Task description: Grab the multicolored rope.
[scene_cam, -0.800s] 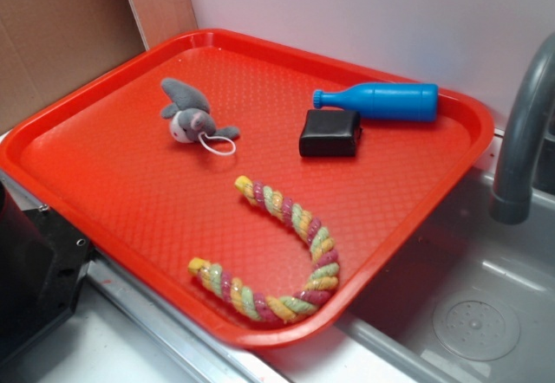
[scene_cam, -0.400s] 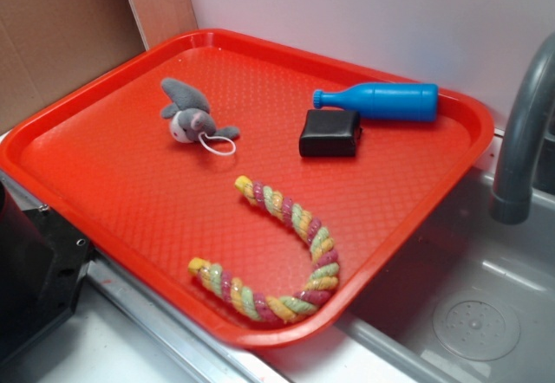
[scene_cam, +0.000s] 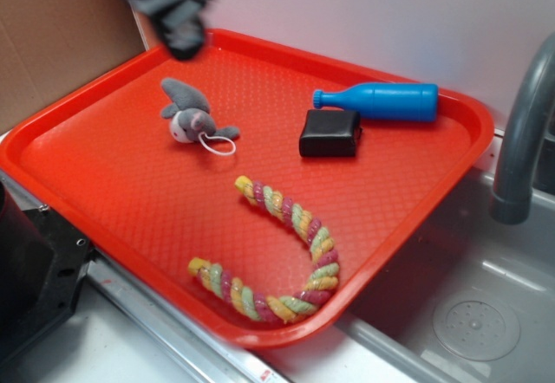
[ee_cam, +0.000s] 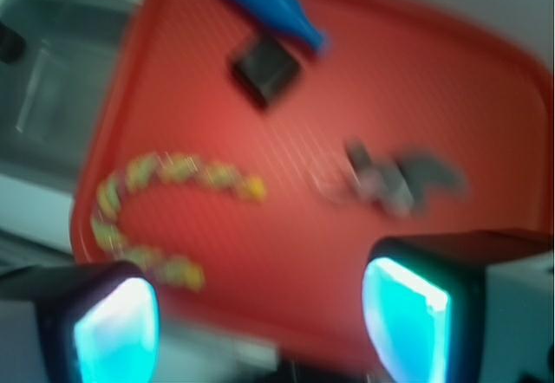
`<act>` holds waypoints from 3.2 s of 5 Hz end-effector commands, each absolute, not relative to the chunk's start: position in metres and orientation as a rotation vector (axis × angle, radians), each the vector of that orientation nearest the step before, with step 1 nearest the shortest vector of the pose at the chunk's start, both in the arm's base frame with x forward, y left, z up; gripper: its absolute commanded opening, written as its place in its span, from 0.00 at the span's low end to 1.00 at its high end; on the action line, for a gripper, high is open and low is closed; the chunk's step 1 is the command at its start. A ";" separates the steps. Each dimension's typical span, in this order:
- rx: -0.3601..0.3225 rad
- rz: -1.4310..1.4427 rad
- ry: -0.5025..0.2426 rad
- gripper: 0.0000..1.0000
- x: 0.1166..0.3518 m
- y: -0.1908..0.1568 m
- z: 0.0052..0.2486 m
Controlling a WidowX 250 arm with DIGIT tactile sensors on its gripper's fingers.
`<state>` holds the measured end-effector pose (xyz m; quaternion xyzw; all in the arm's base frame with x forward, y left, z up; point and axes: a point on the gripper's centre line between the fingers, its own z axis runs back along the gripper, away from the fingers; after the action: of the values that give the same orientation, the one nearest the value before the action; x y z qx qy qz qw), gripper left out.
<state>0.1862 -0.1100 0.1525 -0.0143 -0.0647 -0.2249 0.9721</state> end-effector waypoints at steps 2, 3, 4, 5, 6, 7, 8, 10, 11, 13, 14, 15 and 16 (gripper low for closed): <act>-0.037 -0.920 -0.085 1.00 0.162 -0.134 0.070; -0.051 -0.919 -0.101 1.00 0.160 -0.124 0.060; -0.010 -0.977 -0.143 1.00 0.172 -0.136 0.041; -0.027 -0.999 -0.133 1.00 0.181 -0.142 0.031; -0.058 -0.999 -0.095 1.00 0.185 -0.140 0.021; -0.104 -0.961 -0.085 1.00 0.182 -0.139 0.020; -0.121 -0.935 -0.085 0.00 0.179 -0.136 0.023; -0.109 -0.935 -0.109 0.00 0.174 -0.137 0.027; -0.066 -0.950 -0.129 0.00 0.164 -0.141 0.038; -0.010 -0.636 -0.179 0.00 0.151 -0.102 0.117; -0.034 -0.382 -0.172 0.00 0.144 -0.054 0.166; -0.119 -0.118 -0.096 0.00 0.141 -0.018 0.213; -0.083 0.129 -0.132 0.00 0.134 -0.013 0.229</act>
<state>0.1457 0.0053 0.2230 -0.0432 -0.0540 0.0715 0.9950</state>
